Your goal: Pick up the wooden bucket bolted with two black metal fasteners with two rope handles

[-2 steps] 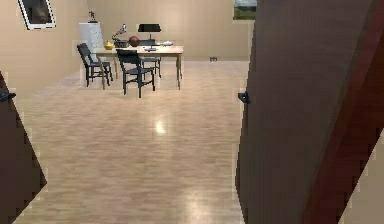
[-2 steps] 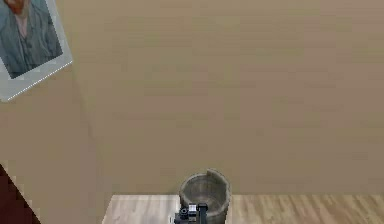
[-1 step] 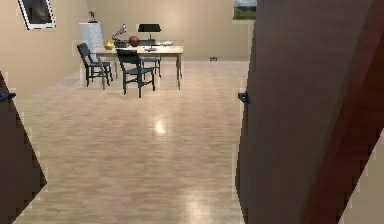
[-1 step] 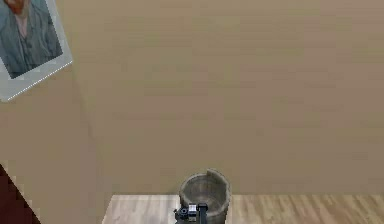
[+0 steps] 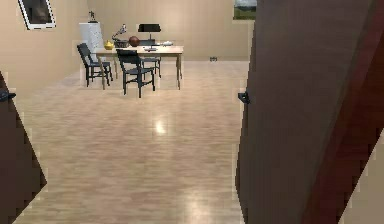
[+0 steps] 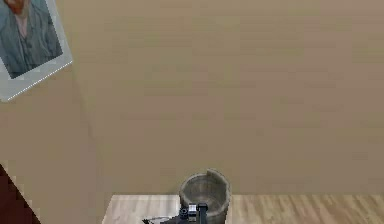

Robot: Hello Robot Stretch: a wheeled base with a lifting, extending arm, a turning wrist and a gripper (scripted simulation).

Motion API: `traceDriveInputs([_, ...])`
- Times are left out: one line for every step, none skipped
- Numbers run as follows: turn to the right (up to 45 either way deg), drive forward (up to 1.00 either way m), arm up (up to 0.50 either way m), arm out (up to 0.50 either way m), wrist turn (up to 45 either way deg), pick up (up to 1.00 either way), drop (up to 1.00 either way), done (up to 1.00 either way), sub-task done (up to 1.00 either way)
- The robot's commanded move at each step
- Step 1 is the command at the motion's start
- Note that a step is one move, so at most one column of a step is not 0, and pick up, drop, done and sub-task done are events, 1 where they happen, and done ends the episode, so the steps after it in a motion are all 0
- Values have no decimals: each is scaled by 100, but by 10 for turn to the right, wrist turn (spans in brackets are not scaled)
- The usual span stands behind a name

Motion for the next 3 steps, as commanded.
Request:
traceDriveInputs([0,0,0,0,450,0,0,0,0])
traceDriveInputs([0,0,0,0,450,0,0,0,0])
traceDriveInputs([0,0,0,0,270,0,0,0,0])
